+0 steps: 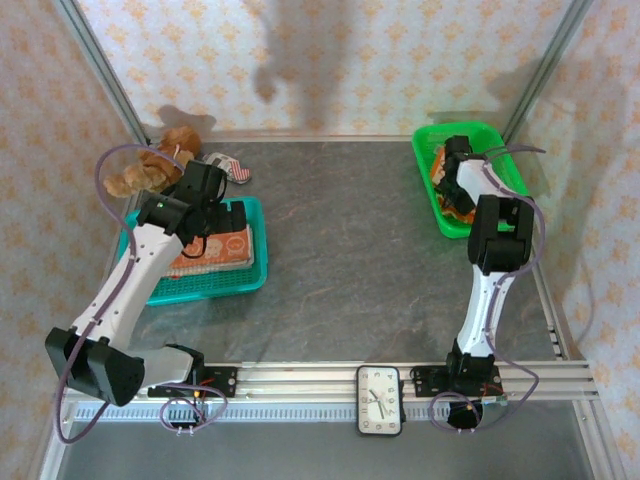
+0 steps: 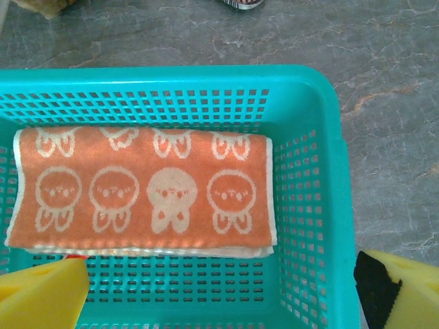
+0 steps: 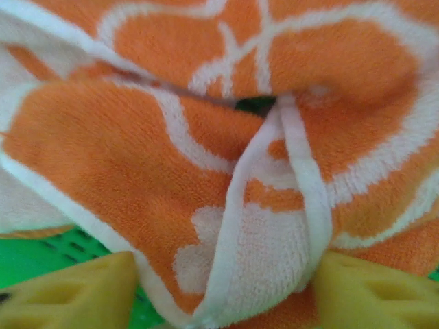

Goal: Fold and stack the towels

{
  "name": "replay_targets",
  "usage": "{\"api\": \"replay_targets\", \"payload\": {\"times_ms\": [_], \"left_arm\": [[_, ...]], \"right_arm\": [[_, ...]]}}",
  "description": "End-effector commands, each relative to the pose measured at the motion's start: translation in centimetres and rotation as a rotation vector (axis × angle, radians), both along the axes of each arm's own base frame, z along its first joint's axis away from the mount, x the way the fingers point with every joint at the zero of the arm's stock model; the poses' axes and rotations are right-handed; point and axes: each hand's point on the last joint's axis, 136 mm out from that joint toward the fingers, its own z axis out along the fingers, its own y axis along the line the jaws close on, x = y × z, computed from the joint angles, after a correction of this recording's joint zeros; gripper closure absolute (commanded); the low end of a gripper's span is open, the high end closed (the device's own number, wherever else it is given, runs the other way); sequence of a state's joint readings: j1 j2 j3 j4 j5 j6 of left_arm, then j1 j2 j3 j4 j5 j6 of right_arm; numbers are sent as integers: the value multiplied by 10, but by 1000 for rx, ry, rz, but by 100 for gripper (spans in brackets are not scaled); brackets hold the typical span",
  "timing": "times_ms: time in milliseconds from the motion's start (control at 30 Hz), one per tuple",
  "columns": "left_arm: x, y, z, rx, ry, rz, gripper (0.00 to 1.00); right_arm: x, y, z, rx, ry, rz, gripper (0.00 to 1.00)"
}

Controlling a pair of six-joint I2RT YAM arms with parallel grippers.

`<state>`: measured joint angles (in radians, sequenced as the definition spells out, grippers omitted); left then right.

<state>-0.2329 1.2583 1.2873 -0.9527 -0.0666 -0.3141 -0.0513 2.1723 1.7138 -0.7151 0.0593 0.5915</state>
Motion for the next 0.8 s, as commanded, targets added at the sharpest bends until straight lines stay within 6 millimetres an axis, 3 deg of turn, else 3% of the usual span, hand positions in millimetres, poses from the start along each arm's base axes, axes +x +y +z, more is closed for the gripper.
{"api": "replay_targets", "payload": {"times_ms": [0, 67, 167, 333, 433, 600, 767], "left_arm": [[-5, 11, 2, 34, -7, 36, 0], [-4, 12, 4, 36, -9, 39, 0], [-1, 11, 6, 31, -25, 36, 0], [6, 5, 2, 8, -31, 21, 0], [12, 0, 0, -8, -28, 10, 0], [25, -9, -1, -34, -18, -10, 0], [36, -17, -2, -60, -16, -27, 0]], "right_arm": [[5, 6, -1, 41, 8, -1, 71], [4, 5, 9, 35, -14, 4, 100], [6, 1, 49, -6, -94, 26, 100], [2, -2, 144, -114, -255, 97, 100], [-6, 7, 195, -146, -344, 160, 100], [-25, 42, 276, -196, -490, 307, 100], [-55, 90, 339, -219, -634, 483, 100]]}}
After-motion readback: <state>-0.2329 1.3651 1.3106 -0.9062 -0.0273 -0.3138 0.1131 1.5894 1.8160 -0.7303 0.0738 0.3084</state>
